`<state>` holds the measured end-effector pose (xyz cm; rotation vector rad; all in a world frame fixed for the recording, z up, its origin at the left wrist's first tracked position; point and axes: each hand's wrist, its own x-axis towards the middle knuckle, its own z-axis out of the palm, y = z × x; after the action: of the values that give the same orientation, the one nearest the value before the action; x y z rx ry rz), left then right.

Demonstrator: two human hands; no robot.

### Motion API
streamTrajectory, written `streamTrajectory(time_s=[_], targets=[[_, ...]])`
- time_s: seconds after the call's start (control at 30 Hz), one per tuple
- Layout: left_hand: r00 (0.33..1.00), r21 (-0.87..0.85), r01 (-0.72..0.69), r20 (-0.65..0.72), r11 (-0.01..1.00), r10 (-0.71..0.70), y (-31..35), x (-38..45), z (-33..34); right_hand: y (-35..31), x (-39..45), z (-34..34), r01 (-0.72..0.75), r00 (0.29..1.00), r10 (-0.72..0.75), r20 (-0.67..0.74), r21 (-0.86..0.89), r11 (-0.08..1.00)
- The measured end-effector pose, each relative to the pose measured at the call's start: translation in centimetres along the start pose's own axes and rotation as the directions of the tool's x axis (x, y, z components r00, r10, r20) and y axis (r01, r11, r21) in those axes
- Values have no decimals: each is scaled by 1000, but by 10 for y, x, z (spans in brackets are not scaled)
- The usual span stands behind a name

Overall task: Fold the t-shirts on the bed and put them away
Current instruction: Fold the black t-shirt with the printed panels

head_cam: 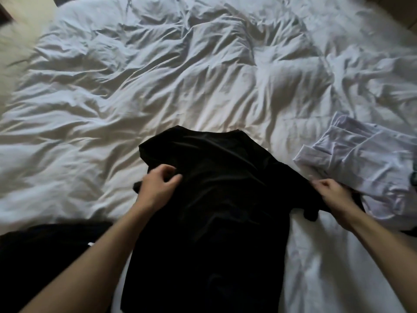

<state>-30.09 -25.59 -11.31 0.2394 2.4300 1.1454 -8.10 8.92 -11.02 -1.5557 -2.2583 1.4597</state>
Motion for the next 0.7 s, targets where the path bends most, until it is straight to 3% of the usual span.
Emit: streamTrajectory(time_s=[0.07,0.13,0.17,0.23,0.3,0.33,0.43,0.57,0.7], targets=[[965,-264,180,235,948,-118,3,-6,30,-7,-9,7,37,991,-25,129,-90,995],[944,-256,203,309,945,-118,2,-12,51,-4,-7,13,107,985,-60,160,-305,946],[960,-195,144,265,970,-89,0,-15,56,-4,-6,16,147,984,-91,154,-404,903],[999,36,-9,53,999,7,-7,-17,58,-2,-3,21,180,984,-157,89,-515,838],[990,351,-68,-91,934,106,-15,-19,53,-3,-4,24,145,984,-180,-10,-544,826],[995,473,-35,-70,880,77,-17,-20,50,-2,-6,26,152,979,-202,-32,-544,825],[994,646,13,76,763,-80,-21,-27,47,-5,-12,34,189,970,-236,-55,-438,879],[962,545,140,123,827,-243,-24,-23,47,-22,-19,44,164,980,-177,-95,-132,978],[933,561,110,227,820,-280,-18,-17,49,-53,-26,65,114,959,-62,-278,174,978]])
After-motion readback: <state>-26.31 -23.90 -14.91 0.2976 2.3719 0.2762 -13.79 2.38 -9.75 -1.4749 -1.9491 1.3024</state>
